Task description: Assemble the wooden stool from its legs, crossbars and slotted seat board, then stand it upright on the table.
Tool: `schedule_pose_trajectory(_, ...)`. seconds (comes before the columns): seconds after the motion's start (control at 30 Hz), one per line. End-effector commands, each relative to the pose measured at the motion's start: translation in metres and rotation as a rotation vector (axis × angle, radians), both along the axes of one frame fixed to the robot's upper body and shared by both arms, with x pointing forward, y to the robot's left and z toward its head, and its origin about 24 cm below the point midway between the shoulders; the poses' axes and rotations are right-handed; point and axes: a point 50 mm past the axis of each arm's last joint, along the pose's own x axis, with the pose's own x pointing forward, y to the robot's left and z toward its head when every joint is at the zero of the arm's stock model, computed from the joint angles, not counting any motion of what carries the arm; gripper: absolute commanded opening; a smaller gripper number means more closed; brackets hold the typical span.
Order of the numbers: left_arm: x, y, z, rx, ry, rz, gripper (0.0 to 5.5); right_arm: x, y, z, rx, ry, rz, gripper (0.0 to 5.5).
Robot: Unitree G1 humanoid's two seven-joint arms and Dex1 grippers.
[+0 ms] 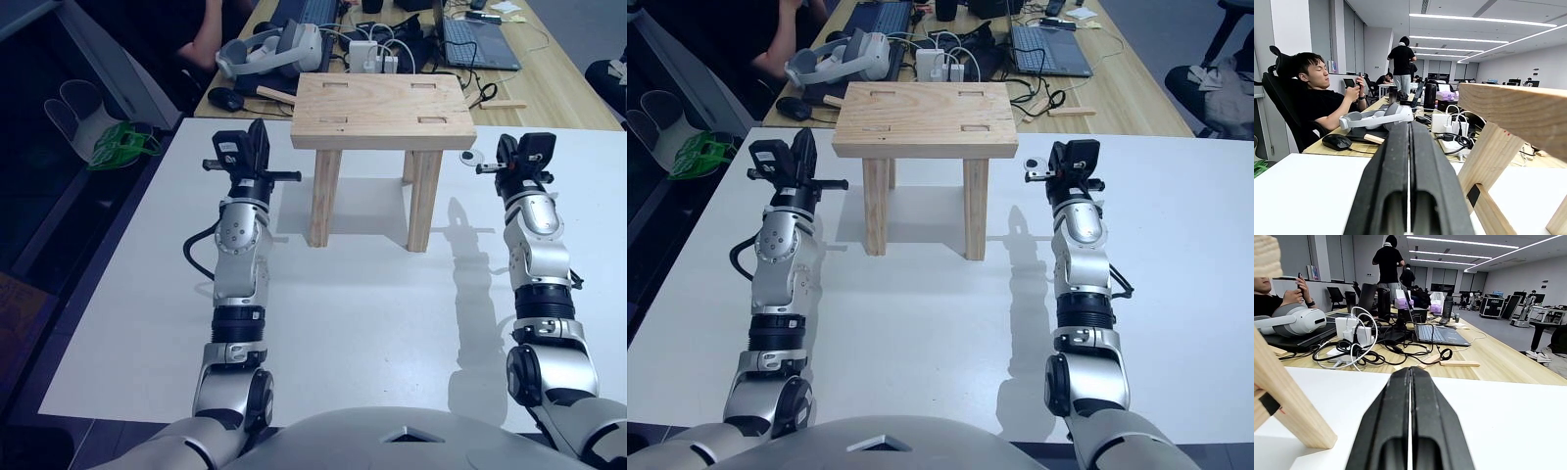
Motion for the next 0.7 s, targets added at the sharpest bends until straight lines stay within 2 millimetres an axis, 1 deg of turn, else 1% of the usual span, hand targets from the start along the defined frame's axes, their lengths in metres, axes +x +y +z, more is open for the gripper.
schedule_pose_trajectory(0.03,0.0013,0.0018,0.0019,0.006,0.003,0.000,0.02,0.0043,0.0004,0.0063,0.017,-0.005,-0.002,0.00)
schedule_pose_trajectory(0.7,-0.0008,0.0013,0.0031,-0.003,0.012,-0.008,0.02,0.0028,0.0006,0.0079,0.025,0.005,0.004,0.00)
